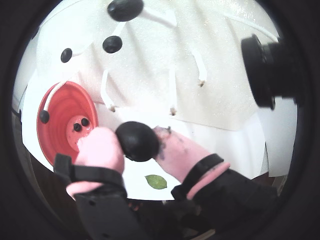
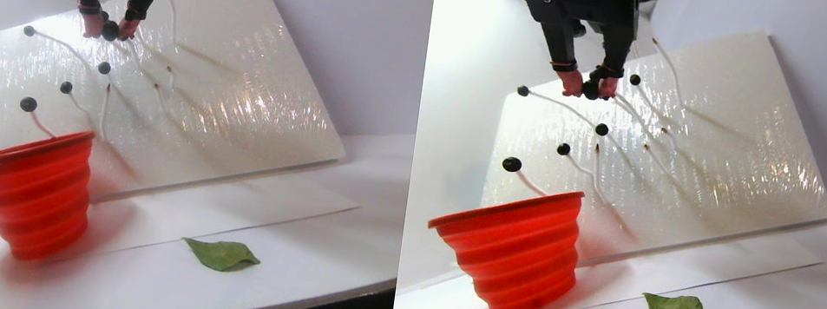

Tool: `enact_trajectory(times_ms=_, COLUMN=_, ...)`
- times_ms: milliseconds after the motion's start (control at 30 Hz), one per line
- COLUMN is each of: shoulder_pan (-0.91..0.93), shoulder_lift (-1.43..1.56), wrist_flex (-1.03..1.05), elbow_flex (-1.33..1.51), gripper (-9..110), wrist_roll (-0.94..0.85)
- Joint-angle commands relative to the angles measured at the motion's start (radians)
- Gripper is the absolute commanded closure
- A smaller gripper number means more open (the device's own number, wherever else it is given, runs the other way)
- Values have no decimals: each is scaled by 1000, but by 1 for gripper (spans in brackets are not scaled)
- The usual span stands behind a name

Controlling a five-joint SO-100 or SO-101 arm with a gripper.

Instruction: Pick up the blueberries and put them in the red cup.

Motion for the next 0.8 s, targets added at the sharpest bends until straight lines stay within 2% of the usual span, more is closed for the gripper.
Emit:
enact_trajectory(times_ms=0, shoulder_pan=-61, shoulder_lift=89, wrist_flex=17, elbow_flex=-17, gripper=90, wrist_roll=14)
enact_trajectory(times_ms=367, shoulder_pan=-143, shoulder_lift=120, wrist_flex=46, elbow_flex=26, gripper=90, wrist_roll=60)
enact_trajectory(times_ms=767, shoulder_pan=-206, shoulder_lift=-60, wrist_flex=-41, elbow_flex=-29, gripper=90, wrist_roll=107)
